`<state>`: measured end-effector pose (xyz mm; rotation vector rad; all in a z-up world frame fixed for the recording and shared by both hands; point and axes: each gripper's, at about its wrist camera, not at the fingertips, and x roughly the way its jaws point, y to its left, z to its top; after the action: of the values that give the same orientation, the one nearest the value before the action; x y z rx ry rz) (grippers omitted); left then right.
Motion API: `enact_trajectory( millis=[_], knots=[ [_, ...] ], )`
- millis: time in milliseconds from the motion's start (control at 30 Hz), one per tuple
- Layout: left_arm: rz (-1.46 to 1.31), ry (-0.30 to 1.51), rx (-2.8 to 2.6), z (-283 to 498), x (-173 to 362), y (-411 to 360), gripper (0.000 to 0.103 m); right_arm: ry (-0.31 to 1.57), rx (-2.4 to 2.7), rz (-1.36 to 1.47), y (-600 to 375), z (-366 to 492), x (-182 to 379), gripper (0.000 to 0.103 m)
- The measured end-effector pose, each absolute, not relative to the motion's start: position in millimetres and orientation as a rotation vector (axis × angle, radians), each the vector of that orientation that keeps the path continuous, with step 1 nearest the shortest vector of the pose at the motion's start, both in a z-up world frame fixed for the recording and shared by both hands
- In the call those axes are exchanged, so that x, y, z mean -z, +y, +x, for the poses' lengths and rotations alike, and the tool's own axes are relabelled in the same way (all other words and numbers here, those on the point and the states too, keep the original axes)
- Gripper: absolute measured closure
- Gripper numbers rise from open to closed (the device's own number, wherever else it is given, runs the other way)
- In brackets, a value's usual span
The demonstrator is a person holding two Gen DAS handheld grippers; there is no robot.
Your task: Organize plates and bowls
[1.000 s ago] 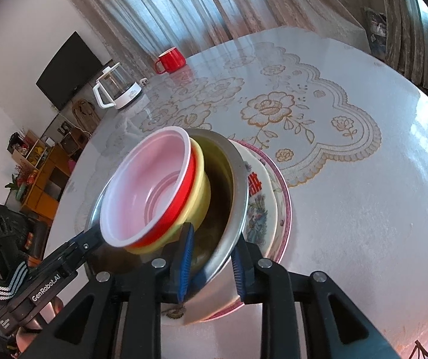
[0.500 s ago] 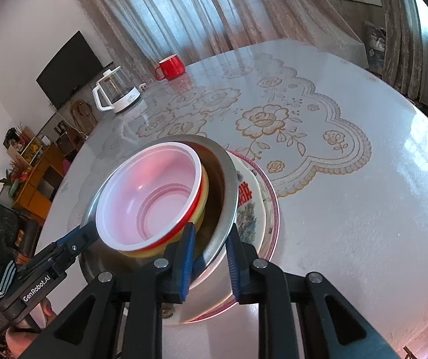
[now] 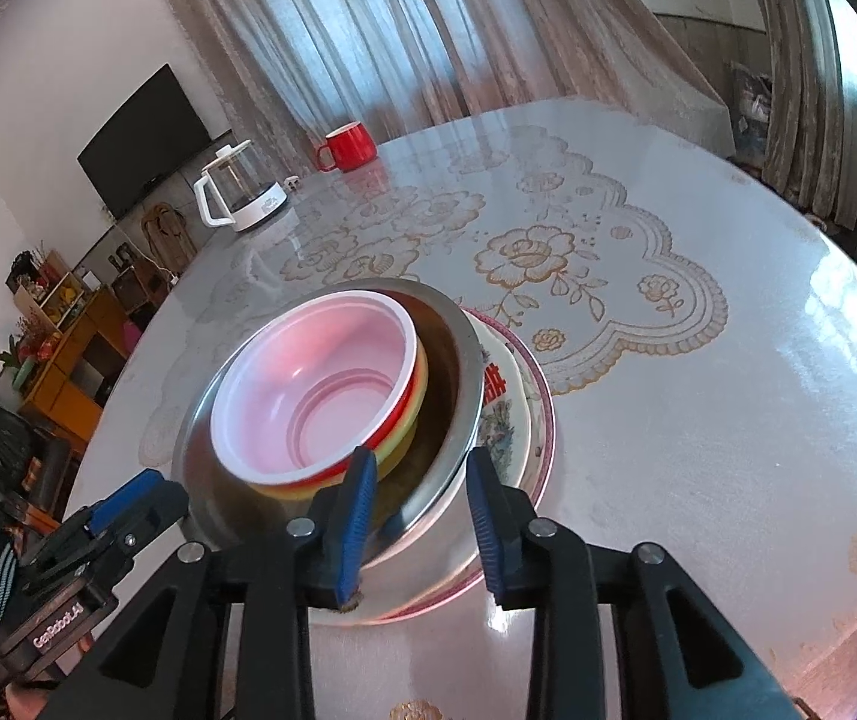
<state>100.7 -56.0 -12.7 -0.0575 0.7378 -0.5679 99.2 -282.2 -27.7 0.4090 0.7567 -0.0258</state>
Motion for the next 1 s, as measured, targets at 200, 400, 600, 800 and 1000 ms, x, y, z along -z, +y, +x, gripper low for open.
enact_trajectory(
  millis=[200, 400, 600, 800, 1000],
  knots=[
    [-0.101, 0.727, 0.576, 77.9, 10.2, -43.9, 0.016, 0.727, 0.054, 0.350, -273.3, 80.2, 20.9, 0.067],
    [-0.030, 0.685, 0.506, 43.8, 8.3, -44.7, 0.000, 0.709, 0.053, 0.334, -265.0, 60.4, 19.1, 0.062],
    [0.021, 0.661, 0.469, 19.2, 13.6, -43.9, 0.000, 0.669, 0.064, 0.279, -247.6, 32.1, 21.9, 0.046],
    [0.021, 0.658, 0.318, 11.1, 17.9, -29.4, 0.000, 0.626, 0.087, 0.261, -239.3, 8.1, 26.2, 0.043],
    [0.002, 0.633, 0.237, 3.4, 17.5, -17.4, 0.000, 0.597, 0.098, 0.267, -234.0, -5.4, 30.3, 0.041]
  ],
)
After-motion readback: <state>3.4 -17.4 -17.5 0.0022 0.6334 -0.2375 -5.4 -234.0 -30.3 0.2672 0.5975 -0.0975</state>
